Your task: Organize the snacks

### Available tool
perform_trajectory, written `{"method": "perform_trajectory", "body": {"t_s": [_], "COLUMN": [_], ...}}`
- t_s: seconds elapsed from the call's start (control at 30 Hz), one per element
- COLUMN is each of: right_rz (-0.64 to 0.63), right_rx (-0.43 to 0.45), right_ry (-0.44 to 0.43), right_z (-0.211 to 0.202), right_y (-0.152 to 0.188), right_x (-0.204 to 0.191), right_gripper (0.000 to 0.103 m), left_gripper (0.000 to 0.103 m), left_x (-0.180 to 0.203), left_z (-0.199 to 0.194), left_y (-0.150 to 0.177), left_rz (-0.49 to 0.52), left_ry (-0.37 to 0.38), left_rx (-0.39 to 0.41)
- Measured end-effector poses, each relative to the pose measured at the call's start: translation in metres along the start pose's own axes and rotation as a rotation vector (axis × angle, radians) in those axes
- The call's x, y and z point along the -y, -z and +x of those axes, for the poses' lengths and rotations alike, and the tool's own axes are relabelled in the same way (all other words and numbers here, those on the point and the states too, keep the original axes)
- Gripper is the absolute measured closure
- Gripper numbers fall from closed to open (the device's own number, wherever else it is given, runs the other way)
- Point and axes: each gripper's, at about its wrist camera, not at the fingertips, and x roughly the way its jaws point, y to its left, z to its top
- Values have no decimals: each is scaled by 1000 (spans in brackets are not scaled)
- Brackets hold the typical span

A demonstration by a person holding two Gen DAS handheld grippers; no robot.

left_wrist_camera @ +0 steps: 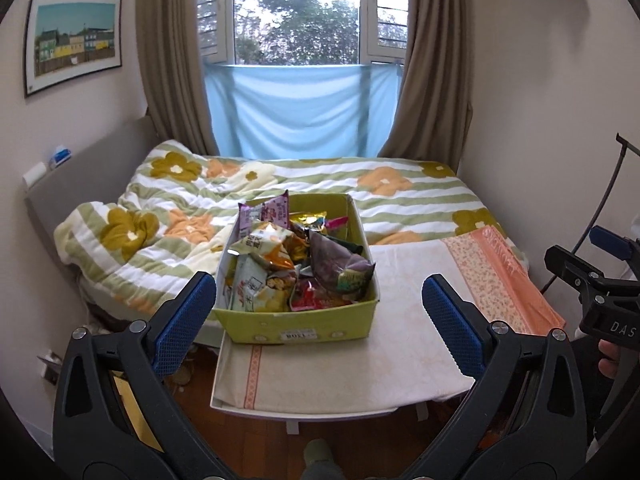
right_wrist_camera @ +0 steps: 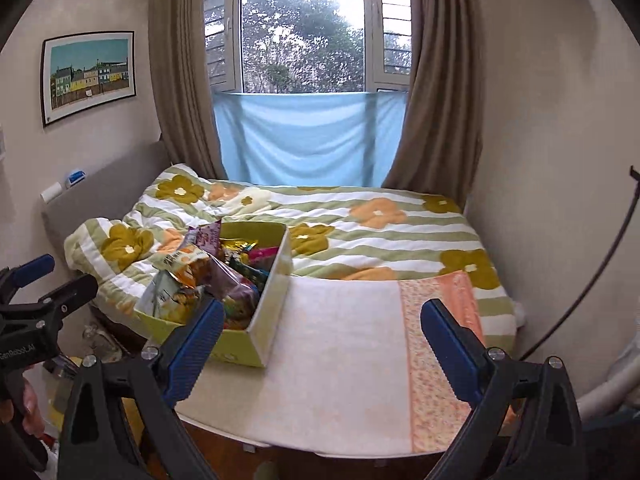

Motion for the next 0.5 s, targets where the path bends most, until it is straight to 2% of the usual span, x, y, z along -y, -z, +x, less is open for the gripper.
{"method": "perform_trajectory", "body": {"t_s": [0.2,0.5], "right_rz": [-3,25], "right_rx": [9,16], "right_ry": [46,47], "right_z": [-14,-20], "right_y": [18,18], "right_x": [5,11], "right_gripper": [5,5], "left_gripper": [1,1], "left_x": [13,20], "left_z": [-11,-17], "left_y": [11,11], "left_rz": [6,11], "left_ry": [-2,-4], "left_rx": [8,29]}}
